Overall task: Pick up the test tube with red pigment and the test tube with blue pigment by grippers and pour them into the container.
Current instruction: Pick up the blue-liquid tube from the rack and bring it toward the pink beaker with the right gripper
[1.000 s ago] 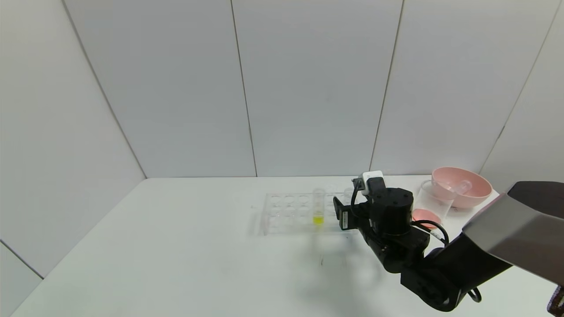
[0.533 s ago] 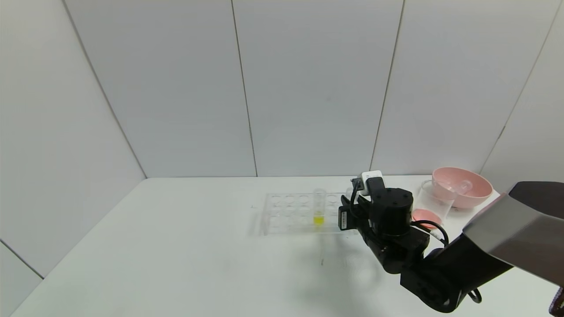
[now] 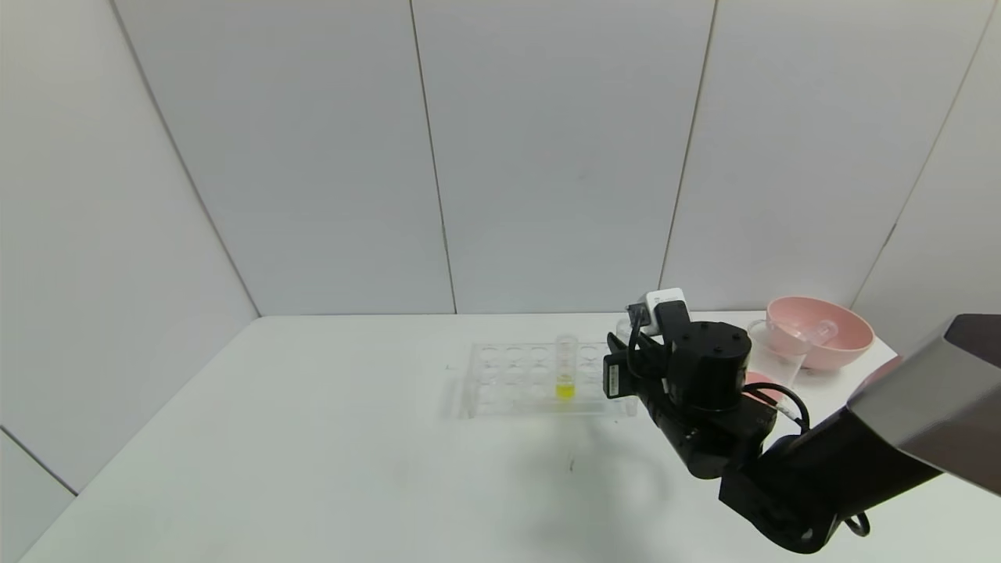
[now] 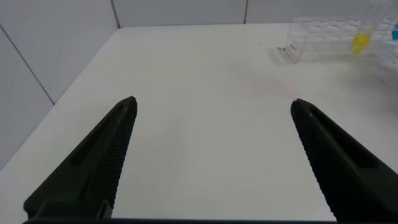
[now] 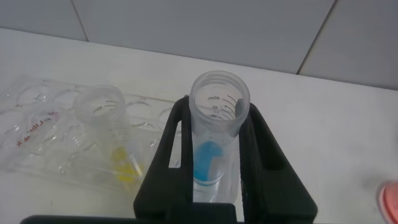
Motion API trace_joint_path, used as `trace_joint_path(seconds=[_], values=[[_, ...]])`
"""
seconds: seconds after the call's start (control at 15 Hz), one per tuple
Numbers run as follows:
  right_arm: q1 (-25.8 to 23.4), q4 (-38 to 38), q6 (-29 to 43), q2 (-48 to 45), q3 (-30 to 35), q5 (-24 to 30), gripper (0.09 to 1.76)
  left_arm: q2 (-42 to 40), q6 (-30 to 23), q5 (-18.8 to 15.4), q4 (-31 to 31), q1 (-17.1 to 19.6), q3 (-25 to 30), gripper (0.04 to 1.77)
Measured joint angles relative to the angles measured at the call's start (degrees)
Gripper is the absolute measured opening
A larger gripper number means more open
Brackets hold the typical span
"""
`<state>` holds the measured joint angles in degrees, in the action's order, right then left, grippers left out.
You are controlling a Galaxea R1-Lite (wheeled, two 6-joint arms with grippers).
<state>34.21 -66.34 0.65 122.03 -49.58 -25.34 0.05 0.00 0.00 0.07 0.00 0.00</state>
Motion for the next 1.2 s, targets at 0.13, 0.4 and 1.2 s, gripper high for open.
trace_joint_path(seconds=[0.13, 0.4, 1.2], values=[[0.07, 0.07, -1.73, -1.88, 0.00, 0.04, 0.49, 0.00, 0.00, 0.00, 0.00, 0.00, 0.00, 1.76], [0.63, 0.35, -3.38, -4.96, 0.02, 0.06, 0.49, 0.00, 0.00, 0.00, 0.02, 0.00, 0.00, 1.76], [-1.24, 1.63, -4.30, -13.90, 10.34, 14.64, 0.49, 0.00, 0.00, 0.00, 0.02, 0.00, 0.00, 1.76]])
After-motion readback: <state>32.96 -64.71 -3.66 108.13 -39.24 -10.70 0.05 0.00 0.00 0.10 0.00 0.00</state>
